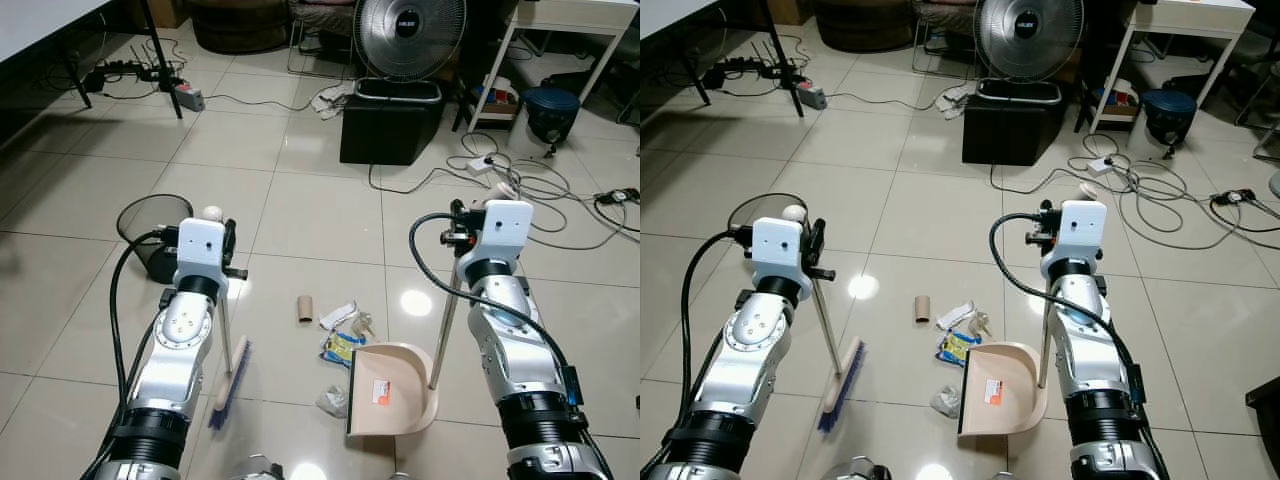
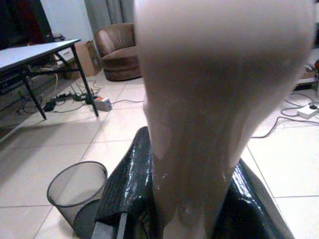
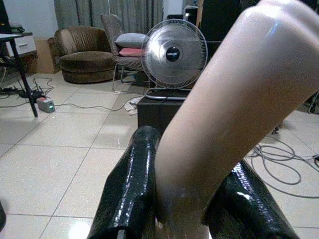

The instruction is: Sweep floor

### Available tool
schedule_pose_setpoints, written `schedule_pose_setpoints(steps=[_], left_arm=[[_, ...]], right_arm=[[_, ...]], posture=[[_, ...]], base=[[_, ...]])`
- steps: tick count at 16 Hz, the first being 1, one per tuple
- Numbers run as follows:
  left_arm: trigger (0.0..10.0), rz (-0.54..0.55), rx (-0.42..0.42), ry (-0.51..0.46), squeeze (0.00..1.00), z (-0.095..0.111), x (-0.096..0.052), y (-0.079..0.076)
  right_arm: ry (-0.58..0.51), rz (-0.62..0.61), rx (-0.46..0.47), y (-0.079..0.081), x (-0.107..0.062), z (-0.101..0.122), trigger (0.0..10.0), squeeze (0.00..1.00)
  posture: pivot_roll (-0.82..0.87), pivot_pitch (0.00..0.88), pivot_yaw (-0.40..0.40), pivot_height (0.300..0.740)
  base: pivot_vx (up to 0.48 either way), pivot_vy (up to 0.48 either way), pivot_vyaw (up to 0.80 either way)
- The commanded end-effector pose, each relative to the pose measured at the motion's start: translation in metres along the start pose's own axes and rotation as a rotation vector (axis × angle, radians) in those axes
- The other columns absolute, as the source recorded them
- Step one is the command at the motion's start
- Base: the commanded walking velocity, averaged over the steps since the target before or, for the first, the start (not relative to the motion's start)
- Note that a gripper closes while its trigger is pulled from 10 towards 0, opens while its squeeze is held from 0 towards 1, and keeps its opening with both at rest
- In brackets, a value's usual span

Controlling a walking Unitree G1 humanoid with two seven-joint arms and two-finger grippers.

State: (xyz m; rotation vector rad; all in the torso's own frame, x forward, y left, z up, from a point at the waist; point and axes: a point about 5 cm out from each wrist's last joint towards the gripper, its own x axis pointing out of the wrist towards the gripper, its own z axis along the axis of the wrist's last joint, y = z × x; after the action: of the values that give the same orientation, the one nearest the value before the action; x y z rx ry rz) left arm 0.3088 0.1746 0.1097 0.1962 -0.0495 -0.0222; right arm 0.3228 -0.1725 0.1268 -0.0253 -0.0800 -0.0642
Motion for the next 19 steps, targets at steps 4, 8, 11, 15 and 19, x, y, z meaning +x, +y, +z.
schedule_pose_setpoints(steps=[4, 8, 11, 15, 19], left_arm=[[10.0, 0.004, 0.019, -0.049, 0.0, 0.012, 0.002, 0.001], [0.0, -0.044, -0.027, -0.065, 0.0, 0.012, 0.004, -0.007], [10.0, -0.012, -0.012, -0.042, 0.0, 0.01, 0.005, -0.004], [10.0, 0.01, 0.004, -0.06, 0.0, 0.013, 0.005, 0.0], [10.0, -0.05, -0.021, -0.091, 0.0, 0.016, 0.004, -0.005]], right_arm=[[-0.02, 0.004, -0.002, 0.0, 0.003, 0.007, 10.0, 0.0], [-0.02, -0.023, 0.131, -0.006, -0.005, 0.003, 0.0, 0.0], [-0.003, -0.024, 0.098, -0.006, -0.005, 0.001, 10.0, 0.0], [-0.022, -0.037, 0.013, -0.009, -0.005, 0.002, 10.0, 0.0], [0.013, -0.08, 0.062, -0.016, -0.008, -0.003, 10.0, 0.0]], posture=[[0.0, 0.0, 0.0, 0.74], [-0.06, 0.0, 0.008, 0.74], [-0.06, 0.0, 0.009, 0.74], [-0.06, 0.0, 0.013, 0.74], [-0.06, 0.004, 0.017, 0.74]], base=[[0.0, 0.0, 0.0], [0.0, 0.0, 0.0], [0.0, 0.0, 0.0], [0.0, 0.0, 0.0], [0.0, 0.0, -0.12]])
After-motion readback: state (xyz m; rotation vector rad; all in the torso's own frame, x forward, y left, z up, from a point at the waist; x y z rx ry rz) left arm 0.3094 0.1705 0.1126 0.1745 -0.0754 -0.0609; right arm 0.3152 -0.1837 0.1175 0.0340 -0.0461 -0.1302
